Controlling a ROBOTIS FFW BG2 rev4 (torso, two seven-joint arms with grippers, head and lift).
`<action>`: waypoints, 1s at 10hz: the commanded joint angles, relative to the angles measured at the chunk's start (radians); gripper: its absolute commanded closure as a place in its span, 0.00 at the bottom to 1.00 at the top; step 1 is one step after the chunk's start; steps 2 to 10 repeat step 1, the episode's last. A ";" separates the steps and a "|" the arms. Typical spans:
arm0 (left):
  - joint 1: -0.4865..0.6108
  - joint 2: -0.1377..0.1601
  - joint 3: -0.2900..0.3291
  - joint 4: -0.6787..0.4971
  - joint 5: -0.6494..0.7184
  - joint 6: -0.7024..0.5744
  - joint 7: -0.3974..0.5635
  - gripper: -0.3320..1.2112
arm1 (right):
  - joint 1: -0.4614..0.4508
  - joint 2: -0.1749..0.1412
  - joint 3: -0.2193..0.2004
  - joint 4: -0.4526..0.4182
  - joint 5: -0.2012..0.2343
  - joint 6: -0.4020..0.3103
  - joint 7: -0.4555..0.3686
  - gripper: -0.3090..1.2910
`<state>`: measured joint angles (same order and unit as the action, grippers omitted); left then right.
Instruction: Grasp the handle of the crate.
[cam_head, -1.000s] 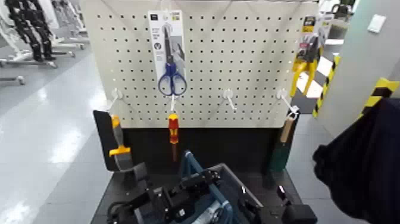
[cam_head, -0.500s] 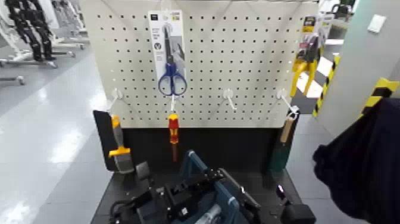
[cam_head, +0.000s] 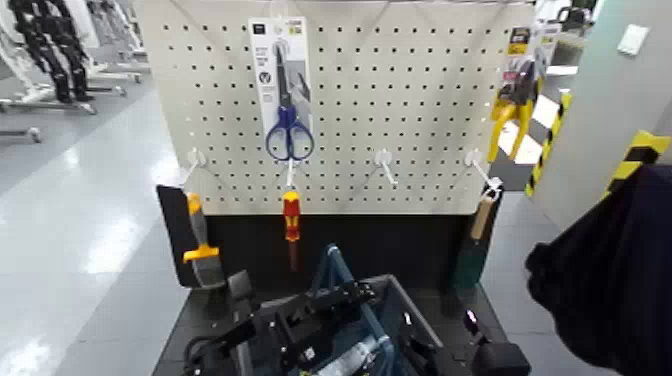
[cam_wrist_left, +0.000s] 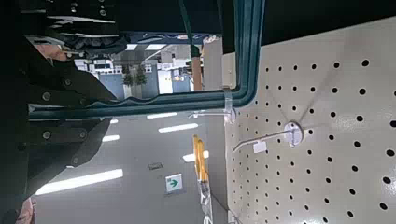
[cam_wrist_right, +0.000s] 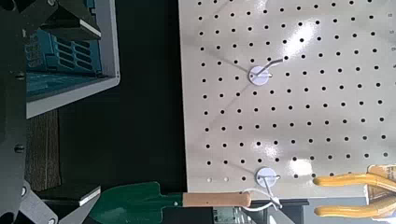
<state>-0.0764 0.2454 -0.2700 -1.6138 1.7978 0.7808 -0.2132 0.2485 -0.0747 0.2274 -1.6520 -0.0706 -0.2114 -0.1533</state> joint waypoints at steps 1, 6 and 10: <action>0.000 0.000 0.000 0.000 0.000 0.000 0.000 0.98 | -0.001 0.001 0.000 -0.002 0.008 0.007 0.000 0.28; 0.000 0.000 0.000 0.000 0.000 0.000 0.000 0.98 | -0.001 0.001 0.000 -0.002 0.008 0.007 0.000 0.28; 0.000 0.000 0.000 0.000 0.000 0.000 0.000 0.98 | -0.001 0.001 0.000 -0.002 0.008 0.007 0.000 0.28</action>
